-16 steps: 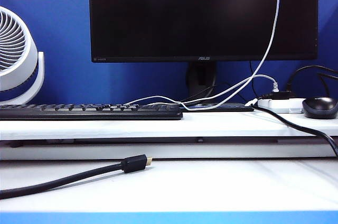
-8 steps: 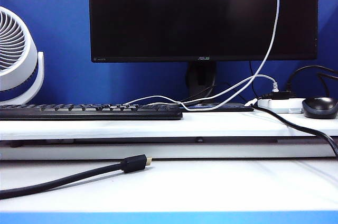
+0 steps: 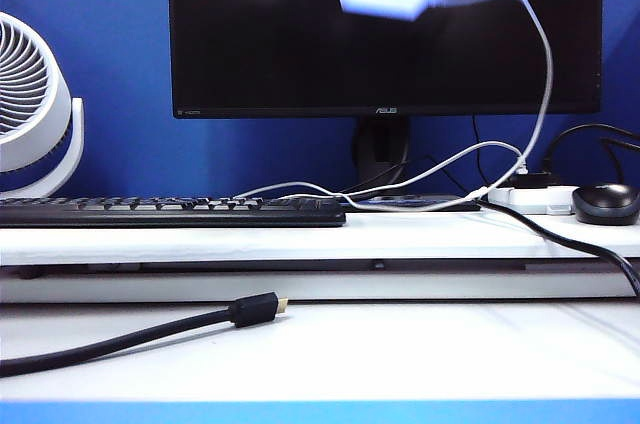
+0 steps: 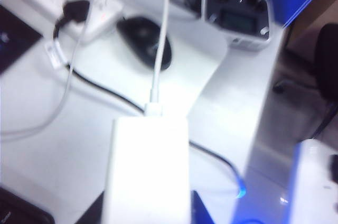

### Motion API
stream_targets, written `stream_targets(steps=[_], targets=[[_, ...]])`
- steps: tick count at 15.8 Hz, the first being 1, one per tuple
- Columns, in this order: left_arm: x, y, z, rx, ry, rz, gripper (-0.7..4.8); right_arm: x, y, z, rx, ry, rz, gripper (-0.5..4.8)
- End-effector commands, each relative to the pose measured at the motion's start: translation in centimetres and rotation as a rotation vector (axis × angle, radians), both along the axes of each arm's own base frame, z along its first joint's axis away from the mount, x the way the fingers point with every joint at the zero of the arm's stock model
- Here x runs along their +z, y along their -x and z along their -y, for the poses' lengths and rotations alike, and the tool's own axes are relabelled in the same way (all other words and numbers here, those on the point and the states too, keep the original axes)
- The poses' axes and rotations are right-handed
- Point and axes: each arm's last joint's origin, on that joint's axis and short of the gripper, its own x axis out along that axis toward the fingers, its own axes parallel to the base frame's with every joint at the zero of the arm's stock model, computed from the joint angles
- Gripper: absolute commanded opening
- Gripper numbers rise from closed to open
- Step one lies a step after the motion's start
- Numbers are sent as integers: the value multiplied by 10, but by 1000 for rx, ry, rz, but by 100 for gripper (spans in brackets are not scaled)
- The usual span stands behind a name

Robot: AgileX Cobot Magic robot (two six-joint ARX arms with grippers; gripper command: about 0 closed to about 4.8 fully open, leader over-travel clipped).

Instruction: Pick up the Type-C charging cable and the charging base, insert one end of the Type-C charger into the corresponding slot on the base, and finally place the plugged-in charger back on the table.

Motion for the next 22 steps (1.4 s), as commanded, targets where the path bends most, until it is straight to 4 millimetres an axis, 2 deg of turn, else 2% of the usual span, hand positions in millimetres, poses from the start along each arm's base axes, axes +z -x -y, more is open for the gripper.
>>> stream_targets(steps=[1,4,6,8,9,10,11,12,13,14,16,17,19,20,22], targets=[[-55,-27,30,65,-131,-21,84,3,1,3,-113,-146,42,72],[-102,-41,50,45,-191,-82,84,3,2,4,-156,-141,50,77],[-117,-45,58,41,-199,-90,84,3,2,5,-178,-154,58,76],[-128,-48,65,36,-198,-90,95,3,2,5,-189,-248,74,76],[-129,-48,66,36,-197,-89,163,3,2,5,-191,-266,78,76],[-129,-49,66,38,-196,-84,386,3,2,5,-193,-285,80,76],[-128,-49,66,52,-203,-72,416,3,2,5,-193,-291,81,76],[-128,-50,65,65,-209,-68,416,3,2,5,-193,-291,82,76],[-127,-50,65,76,-205,-77,412,3,2,5,-193,-292,82,76],[-121,-49,63,95,-192,-90,342,4,2,5,-195,-310,86,76],[-104,-44,59,97,-165,-64,123,5,3,6,-200,-376,104,70],[-83,-38,54,99,-132,-28,13,8,7,7,-197,-414,121,46],[-52,-27,44,103,-83,23,12,12,13,11,-187,-432,139,19],[-20,-13,32,121,-40,87,12,15,20,15,-185,-441,152,0],[38,18,3,184,41,222,12,17,38,24,-133,-484,121,0]])
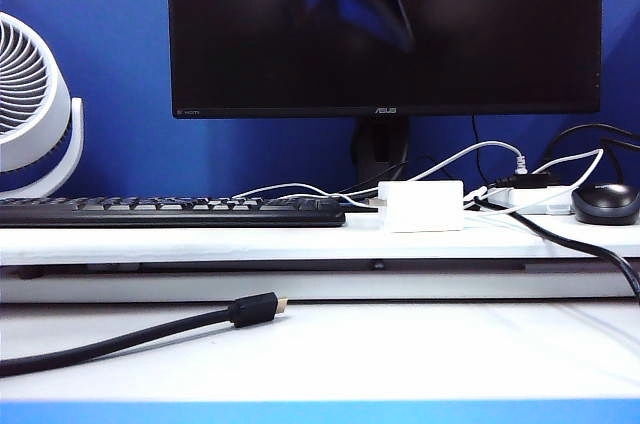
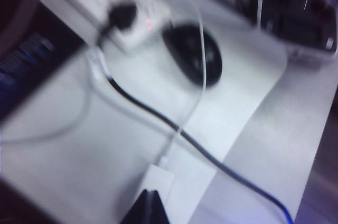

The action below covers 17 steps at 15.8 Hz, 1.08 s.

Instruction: Pick up the Type-C charging cable and the charging base, insert one end of the Type-C charger into the corresponding slot on the base, and finally place the plugged-in charger back on the table.

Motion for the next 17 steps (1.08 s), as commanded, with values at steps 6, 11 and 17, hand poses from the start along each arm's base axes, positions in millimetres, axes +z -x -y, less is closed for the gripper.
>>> stream_targets(steps=[6,11,17], targets=[[167,167,-150,150,267,415,12,-50,60,21,440,-386,-50,0],[164,278,-250,253,210,485,12,-163,72,25,509,-397,-98,0],[109,331,-298,330,243,438,12,-250,75,27,459,-464,-222,-1]])
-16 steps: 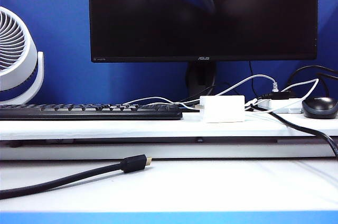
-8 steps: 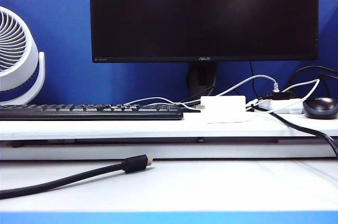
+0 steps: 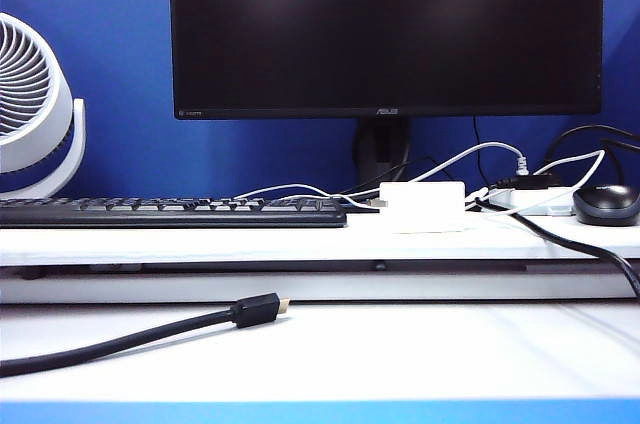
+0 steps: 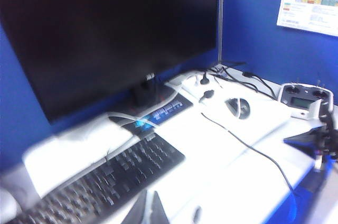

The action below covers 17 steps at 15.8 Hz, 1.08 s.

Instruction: Pick up the Type-C charging cable and the charging base, insert one end of the Type-C charger into the corresponding slot on the base, and finally place the plugged-in charger back on the table.

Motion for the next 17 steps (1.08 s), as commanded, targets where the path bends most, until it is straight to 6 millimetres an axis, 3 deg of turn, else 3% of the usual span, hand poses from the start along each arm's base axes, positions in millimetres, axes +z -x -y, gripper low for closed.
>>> stream_targets(steps=[1,4,5,6,9,10,11,13,17], targets=[[-27,0,0,11,22,-75,12,-8,1,1,-11,-34,-5,-1],[-65,-18,16,8,34,-127,12,-6,1,0,-7,-45,14,0],[-101,-48,44,-53,61,-102,12,-6,1,0,-7,-45,14,0],[-113,-59,54,-73,71,-94,12,-6,1,0,-7,-45,14,0],[-185,-103,92,-76,127,-39,13,-6,1,0,-7,-45,16,0],[-193,-106,94,-75,124,-38,13,-6,1,0,-7,-45,17,0],[-218,-112,98,-66,119,-25,13,-6,1,0,-7,-46,18,0],[-241,-114,96,-15,112,-27,13,-6,1,0,-7,-46,18,0],[-279,-114,74,194,140,14,12,-6,1,0,-7,-46,18,0]])
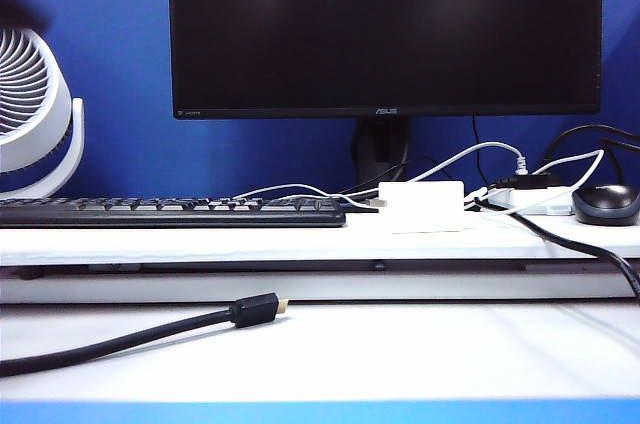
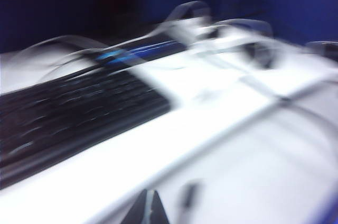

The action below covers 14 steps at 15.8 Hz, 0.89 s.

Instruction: Pick up the Type-C charging cable and the charging base, insert one end of the Type-C charger into the corresponding slot on the base, and finally place the plugged-in charger back on the table.

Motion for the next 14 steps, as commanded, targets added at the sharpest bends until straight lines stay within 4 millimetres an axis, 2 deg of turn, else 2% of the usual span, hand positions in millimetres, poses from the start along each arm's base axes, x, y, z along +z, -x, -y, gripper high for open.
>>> stream_targets(steps=[1,3,4,7,9,10,14], targets=[[-18,-2,-21,200,52,85,12,0,0,0,1,-4,5,0],[-27,-3,-29,282,70,78,12,0,0,0,1,-4,5,0],[-42,-9,-37,380,47,38,12,0,0,0,0,-5,6,0],[-58,-10,-44,450,-4,-61,12,0,0,0,0,-4,6,0],[-59,-11,-51,524,-41,-59,12,0,0,0,3,-5,6,0],[-59,-12,-54,534,-135,-23,-6,0,0,0,0,-4,6,0],[-59,-12,-54,521,-128,-26,-6,0,0,0,0,-5,6,0]])
